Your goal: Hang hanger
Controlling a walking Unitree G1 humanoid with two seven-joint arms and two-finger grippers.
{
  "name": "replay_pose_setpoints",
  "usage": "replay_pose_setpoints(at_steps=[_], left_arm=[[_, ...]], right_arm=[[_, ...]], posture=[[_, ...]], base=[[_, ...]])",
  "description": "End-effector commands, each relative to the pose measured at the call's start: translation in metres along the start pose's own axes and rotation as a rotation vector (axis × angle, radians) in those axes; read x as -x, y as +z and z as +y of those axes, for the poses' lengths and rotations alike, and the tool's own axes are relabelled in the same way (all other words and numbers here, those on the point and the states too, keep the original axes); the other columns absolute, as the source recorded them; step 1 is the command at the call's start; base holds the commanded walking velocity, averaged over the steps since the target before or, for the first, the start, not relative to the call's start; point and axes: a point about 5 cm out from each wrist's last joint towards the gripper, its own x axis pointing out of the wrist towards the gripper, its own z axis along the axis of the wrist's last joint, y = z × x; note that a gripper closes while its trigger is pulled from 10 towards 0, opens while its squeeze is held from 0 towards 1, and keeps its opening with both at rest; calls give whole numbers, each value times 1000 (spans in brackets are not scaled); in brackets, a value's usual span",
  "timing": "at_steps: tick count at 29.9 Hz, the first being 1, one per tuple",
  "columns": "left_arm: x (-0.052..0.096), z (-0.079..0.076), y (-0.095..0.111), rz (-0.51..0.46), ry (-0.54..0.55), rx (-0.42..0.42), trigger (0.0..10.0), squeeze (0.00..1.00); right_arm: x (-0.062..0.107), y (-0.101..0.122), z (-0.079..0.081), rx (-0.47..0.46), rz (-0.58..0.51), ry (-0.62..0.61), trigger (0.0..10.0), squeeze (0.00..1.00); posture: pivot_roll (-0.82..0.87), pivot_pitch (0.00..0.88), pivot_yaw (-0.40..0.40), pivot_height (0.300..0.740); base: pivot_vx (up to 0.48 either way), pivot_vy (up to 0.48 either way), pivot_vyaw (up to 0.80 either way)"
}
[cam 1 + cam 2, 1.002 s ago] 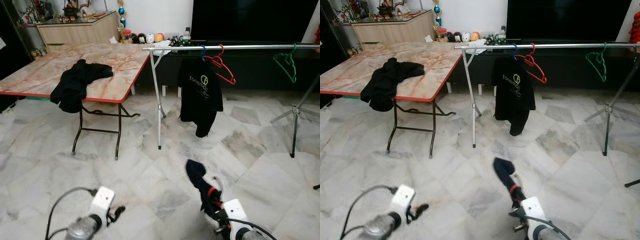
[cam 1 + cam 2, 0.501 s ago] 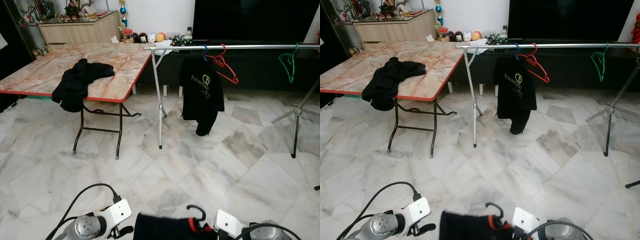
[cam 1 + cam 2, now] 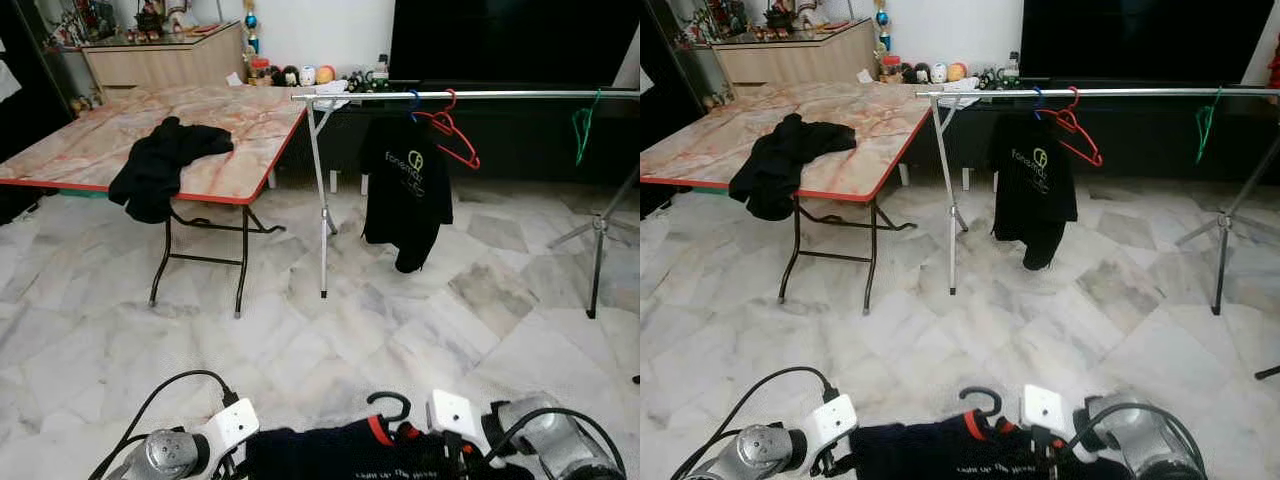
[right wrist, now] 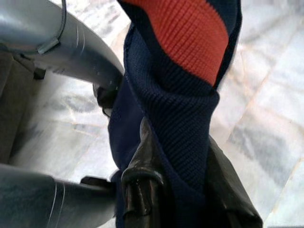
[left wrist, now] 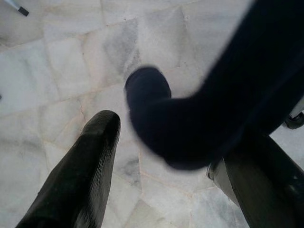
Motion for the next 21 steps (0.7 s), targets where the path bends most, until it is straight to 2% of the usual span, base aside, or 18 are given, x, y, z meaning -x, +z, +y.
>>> replay_pose_setpoints(at_steps=[1, 3, 4, 6, 21], left_arm=[[2, 5, -1, 9, 10, 28, 10000, 0], [1, 5, 1, 12, 4, 28, 10000, 0], [1, 6, 1, 5, 12, 43, 0, 0], [0, 5, 2, -18, 13, 96, 0, 0], [2, 10, 7, -69, 22, 152, 0, 0]], right_arm=[[4, 14, -4, 46, -52, -5, 10000, 0], [6, 22, -3, 73, -73, 5, 10000, 0], [8, 24, -5, 77, -87, -11, 10000, 0], [9, 28, -7, 70, -115, -30, 10000, 0], [12, 32, -8, 60, -119, -59, 10000, 0]], posture=[[-17, 0, 92, 740], [-17, 0, 92, 740], [-21, 0, 93, 740], [-24, 0, 92, 740], [-13, 0, 89, 740]], base=[[0, 0, 0], [0, 0, 0], [0, 0, 0], [0, 0, 0], [0, 0, 0]])
